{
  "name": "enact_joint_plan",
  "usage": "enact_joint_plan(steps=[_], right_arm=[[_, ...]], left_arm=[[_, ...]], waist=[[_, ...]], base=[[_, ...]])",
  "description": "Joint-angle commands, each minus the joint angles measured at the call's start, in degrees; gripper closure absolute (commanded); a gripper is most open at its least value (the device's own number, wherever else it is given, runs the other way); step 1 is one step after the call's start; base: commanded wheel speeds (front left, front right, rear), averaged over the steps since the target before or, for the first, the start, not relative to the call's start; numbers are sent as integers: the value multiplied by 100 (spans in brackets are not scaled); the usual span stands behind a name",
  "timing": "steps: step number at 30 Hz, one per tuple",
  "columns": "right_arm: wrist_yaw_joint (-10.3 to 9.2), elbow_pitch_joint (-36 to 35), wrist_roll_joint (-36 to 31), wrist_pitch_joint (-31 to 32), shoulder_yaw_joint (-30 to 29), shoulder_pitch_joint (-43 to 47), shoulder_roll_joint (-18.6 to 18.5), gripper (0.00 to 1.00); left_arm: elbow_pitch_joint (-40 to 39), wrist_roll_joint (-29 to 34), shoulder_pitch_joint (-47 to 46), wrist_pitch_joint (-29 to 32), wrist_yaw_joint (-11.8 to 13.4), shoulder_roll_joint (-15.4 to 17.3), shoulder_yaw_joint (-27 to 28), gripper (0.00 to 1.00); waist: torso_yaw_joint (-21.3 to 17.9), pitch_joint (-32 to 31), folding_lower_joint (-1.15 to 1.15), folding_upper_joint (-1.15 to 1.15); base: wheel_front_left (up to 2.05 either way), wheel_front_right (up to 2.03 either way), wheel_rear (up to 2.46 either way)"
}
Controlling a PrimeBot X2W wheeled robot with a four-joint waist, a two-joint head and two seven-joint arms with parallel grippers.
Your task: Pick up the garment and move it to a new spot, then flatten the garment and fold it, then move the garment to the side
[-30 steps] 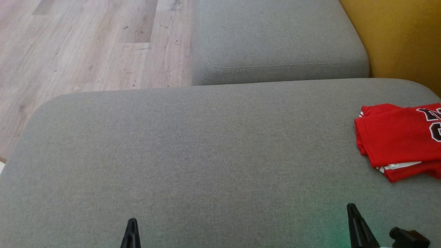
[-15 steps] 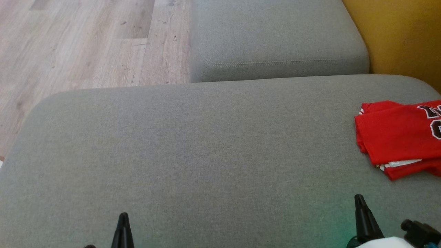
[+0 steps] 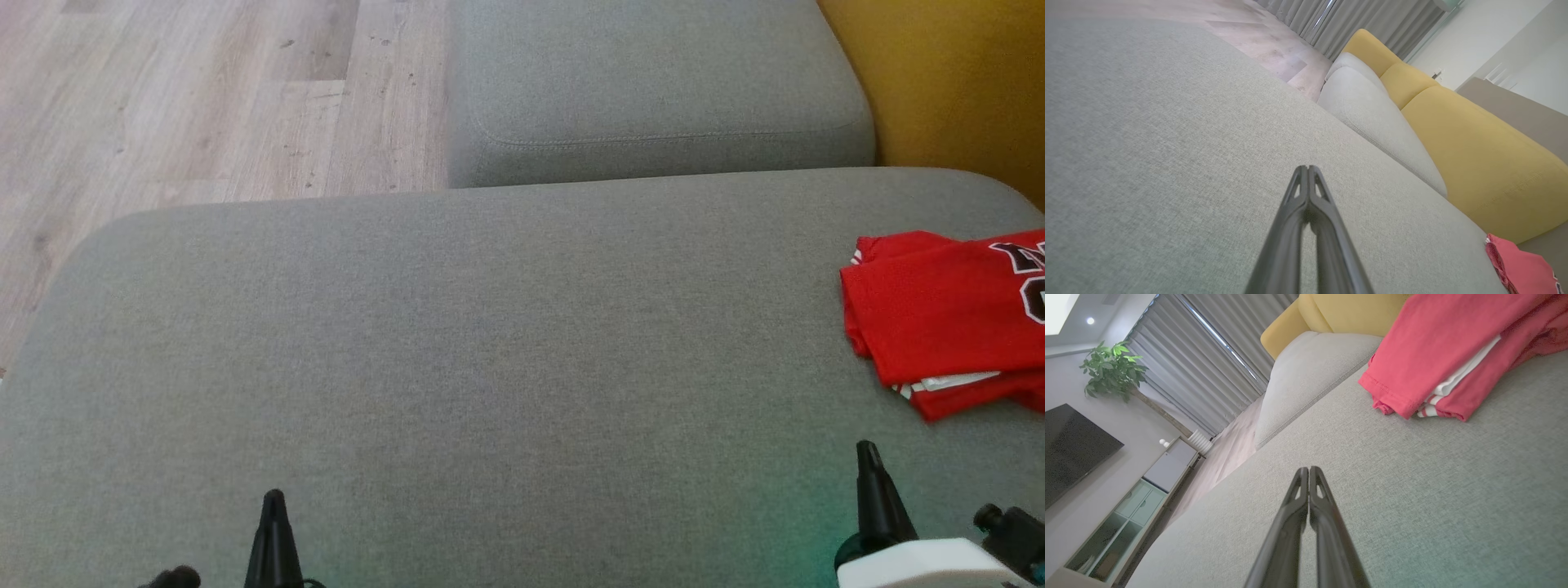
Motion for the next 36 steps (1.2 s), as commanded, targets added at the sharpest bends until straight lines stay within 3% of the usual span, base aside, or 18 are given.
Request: enact_joint_plan(steps=[1, 36], right_arm=[[16, -168, 177, 27, 3, -297, -45, 100], [27, -139, 2438, 572, -299, -853, -22, 100]], left_arm=[[-149, -168, -296, 21, -50, 67, 150, 100], [92, -2454, -933, 565, -416, 83, 691, 100]], waist=[[-3, 8, 0, 0], [-63, 219, -1, 0]], base=[[0, 0, 0], [0, 0, 0]])
